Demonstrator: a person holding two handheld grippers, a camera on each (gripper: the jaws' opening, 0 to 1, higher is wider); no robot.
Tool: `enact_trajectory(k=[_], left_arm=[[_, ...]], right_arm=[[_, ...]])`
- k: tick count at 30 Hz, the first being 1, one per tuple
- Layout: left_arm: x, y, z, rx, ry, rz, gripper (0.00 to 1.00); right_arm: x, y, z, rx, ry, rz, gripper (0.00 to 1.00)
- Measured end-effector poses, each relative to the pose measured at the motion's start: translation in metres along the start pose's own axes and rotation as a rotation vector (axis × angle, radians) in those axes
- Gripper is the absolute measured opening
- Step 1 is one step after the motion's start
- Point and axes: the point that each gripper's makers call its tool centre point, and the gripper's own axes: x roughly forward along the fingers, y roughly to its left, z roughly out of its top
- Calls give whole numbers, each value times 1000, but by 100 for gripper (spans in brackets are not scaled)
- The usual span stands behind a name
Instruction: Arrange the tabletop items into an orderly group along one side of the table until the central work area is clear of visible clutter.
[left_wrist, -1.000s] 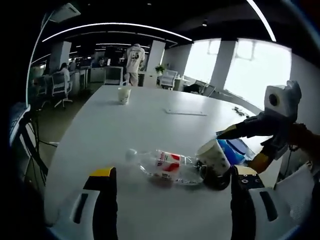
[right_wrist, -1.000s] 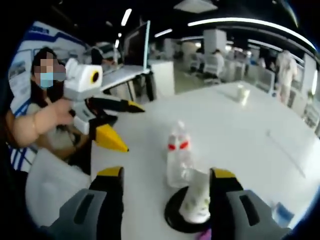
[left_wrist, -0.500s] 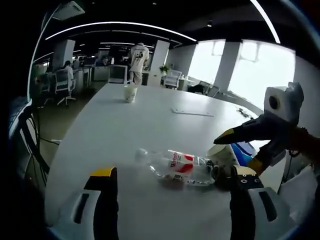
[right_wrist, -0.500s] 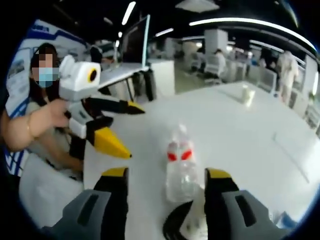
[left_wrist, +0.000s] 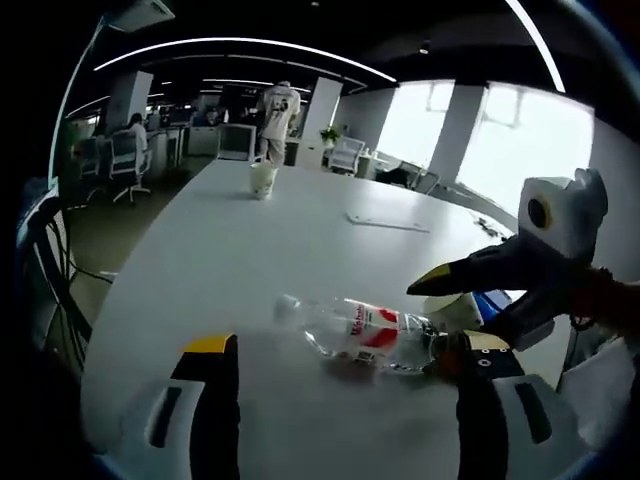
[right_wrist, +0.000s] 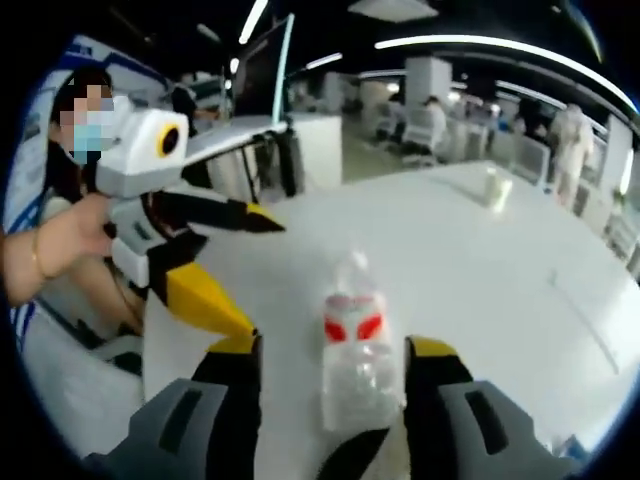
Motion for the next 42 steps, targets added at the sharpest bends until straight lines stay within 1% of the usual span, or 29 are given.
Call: enact_trajectory(k=[4,8,12,16,17,19,20,21,22,25,29,31,32,33,35,37,39,40,42], left_arm=[[6,4,1,-8,2,6,88],[15,9,2,-46,-1,4,85],[26,13,4,-100,-12,4,82],[34,15,1,-154,-10,-2,80],[36,16,-1,-173,-7,1,79],[41,20,-1,-254,-31,16,78],[44,21,0,-312,-47,19,78],[46,23,4,-339,-73,17,77],[48,25,4,-380,-83,24,77],[51,28,2,-397,-73,30,75],[57,27,2,-463,-71,22,72],[59,28,0,-500,-70,29,71],[61,29,2,-518,-88,27,71],[62,30,4,-553,-104,28,70],[63,32,7,-589,-132,28,68],[63,35,9,-591,-154,26,64],[64,37,8,-599,-152,33,62],[65,39,7,-615,-149,36,63],[67,39,5,-633,-132,36,62]], right_arm=[[5,-2,-5,-4,22,-24,52],[11,-3,-10,-4,40,-37,51],[13,-6,-15,17,60,-57,50],[16,-5,-21,1,81,-60,50],[16,-5,-22,2,83,-60,50],[17,-6,-23,4,84,-64,49],[17,-6,-24,0,89,-68,49],[17,-7,-24,-1,89,-70,49],[17,-7,-24,-1,88,-71,49],[18,-8,-23,7,84,-72,48],[22,-11,-23,17,81,-71,48],[22,-11,-24,13,83,-73,47],[23,-12,-25,10,87,-74,47],[23,-12,-26,10,90,-76,47],[23,-13,-28,12,97,-78,46],[24,-15,-29,17,102,-81,46],[25,-16,-32,21,112,-83,46],[25,-16,-32,20,113,-84,46],[25,-16,-32,24,112,-86,45]])
